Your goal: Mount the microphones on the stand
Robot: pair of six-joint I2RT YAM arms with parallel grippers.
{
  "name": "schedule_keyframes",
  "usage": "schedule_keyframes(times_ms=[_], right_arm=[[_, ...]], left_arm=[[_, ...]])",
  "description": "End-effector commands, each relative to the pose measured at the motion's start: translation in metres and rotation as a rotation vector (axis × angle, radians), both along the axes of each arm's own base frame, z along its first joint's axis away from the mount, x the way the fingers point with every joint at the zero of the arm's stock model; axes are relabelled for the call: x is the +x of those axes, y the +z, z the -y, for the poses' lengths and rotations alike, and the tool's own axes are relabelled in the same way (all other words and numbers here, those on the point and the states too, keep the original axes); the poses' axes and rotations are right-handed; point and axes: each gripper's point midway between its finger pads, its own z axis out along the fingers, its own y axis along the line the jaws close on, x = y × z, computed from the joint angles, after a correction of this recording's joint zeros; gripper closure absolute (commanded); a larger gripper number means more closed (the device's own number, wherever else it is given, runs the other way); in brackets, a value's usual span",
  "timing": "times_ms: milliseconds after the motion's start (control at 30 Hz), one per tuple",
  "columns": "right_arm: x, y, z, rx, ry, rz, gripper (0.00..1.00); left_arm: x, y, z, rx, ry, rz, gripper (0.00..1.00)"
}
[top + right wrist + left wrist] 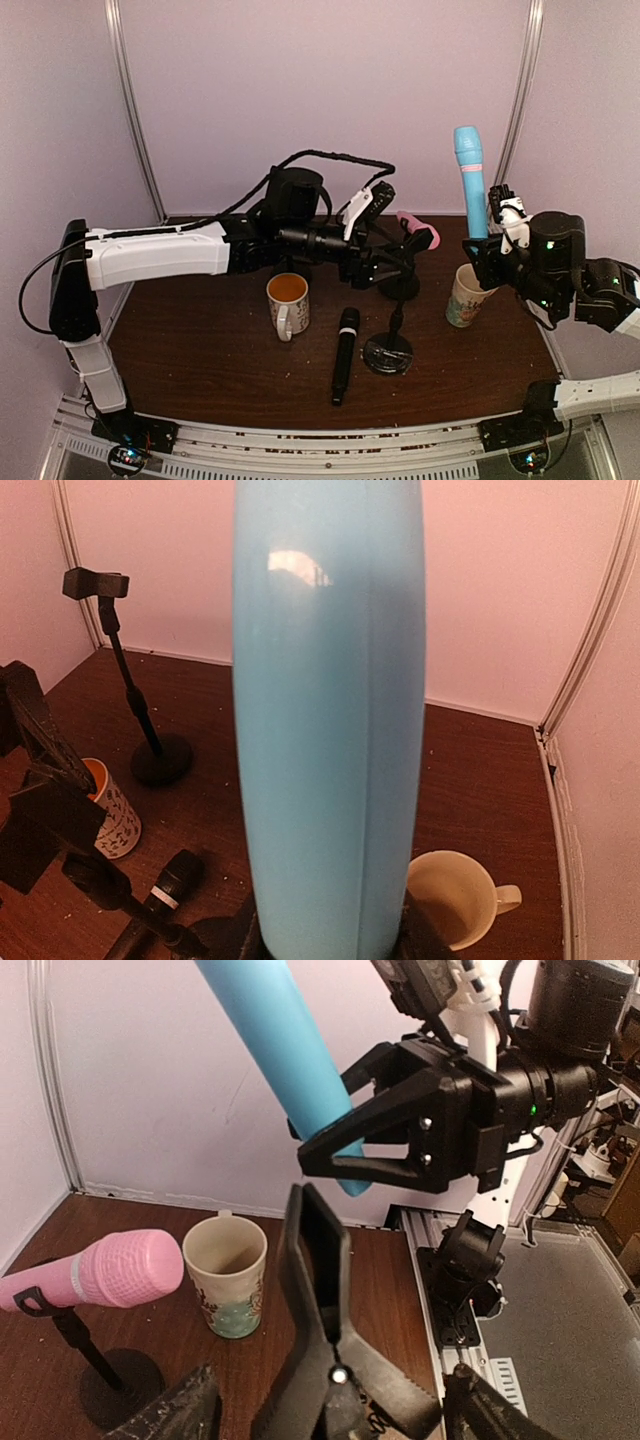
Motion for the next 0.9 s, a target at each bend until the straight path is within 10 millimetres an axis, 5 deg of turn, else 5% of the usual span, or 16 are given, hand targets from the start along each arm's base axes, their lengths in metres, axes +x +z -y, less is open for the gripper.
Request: schedule_keyframes(times_ms=[0,433,700,867], right_arm=[[0.000,0.014,-0.002,0.051,0.015,0.022,1.00],[-0.002,0.008,0.003,0.076,0.008,0.015,1.00],[-0.006,0.002,-0.003,0.084,0.058,0.008,1.00],[-0.015,-0.004,-0.020,0.079,0.198,0.064,1.00]], left_arm=[[0.011,0.012,0.002,-0.038,0.065,0.008,0.24],[0.007,0.017,0.004,-0.064,0.042,-0.014,0.39],[-0.001,0.019,0.003,-0.067,-0.002,0.003,0.72],[-0.013,0.017,-0.006,-0.064,-0.062,0.046,0.82]])
